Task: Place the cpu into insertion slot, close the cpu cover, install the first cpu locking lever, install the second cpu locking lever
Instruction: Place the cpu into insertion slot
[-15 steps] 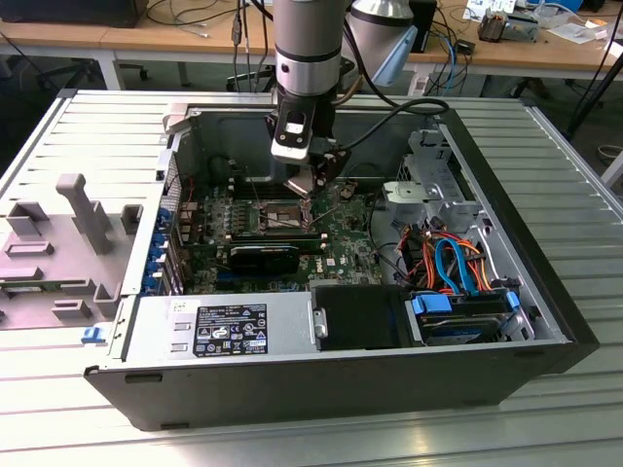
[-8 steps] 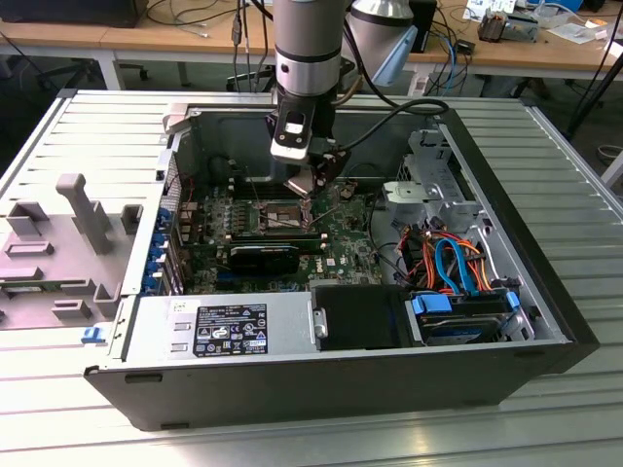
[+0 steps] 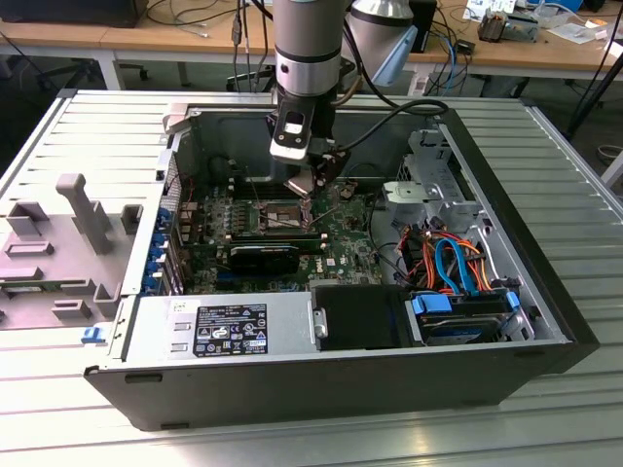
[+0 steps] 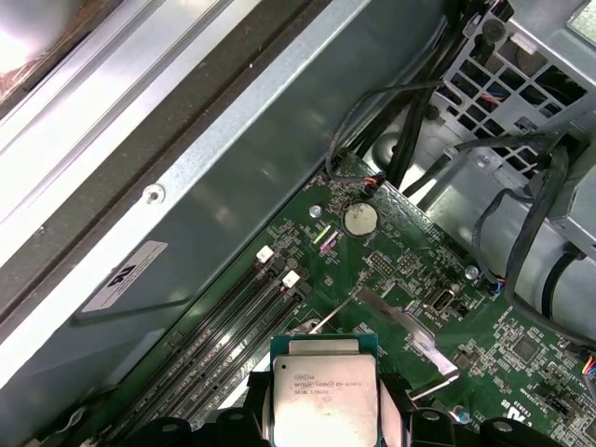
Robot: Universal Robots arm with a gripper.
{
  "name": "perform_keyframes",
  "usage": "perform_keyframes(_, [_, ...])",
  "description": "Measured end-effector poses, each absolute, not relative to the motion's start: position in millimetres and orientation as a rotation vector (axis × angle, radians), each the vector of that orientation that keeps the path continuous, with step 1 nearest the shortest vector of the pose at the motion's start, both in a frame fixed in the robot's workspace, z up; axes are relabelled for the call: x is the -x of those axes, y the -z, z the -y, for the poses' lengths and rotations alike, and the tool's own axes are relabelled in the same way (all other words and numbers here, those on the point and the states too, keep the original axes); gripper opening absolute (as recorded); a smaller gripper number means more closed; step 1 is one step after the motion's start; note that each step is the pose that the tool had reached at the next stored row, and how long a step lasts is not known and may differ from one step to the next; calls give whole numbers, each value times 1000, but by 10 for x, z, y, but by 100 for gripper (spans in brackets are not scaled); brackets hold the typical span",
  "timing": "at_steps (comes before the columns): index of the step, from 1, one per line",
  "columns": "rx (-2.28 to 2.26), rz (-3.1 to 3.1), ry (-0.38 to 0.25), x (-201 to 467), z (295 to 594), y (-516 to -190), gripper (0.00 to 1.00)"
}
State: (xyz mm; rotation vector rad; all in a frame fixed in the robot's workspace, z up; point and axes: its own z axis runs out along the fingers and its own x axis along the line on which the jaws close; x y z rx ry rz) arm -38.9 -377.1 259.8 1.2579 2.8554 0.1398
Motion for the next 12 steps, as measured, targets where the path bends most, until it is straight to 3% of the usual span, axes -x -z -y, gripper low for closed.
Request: perform_keyframes(12, [-1277,-2846,-140,389,3770,-2593,54])
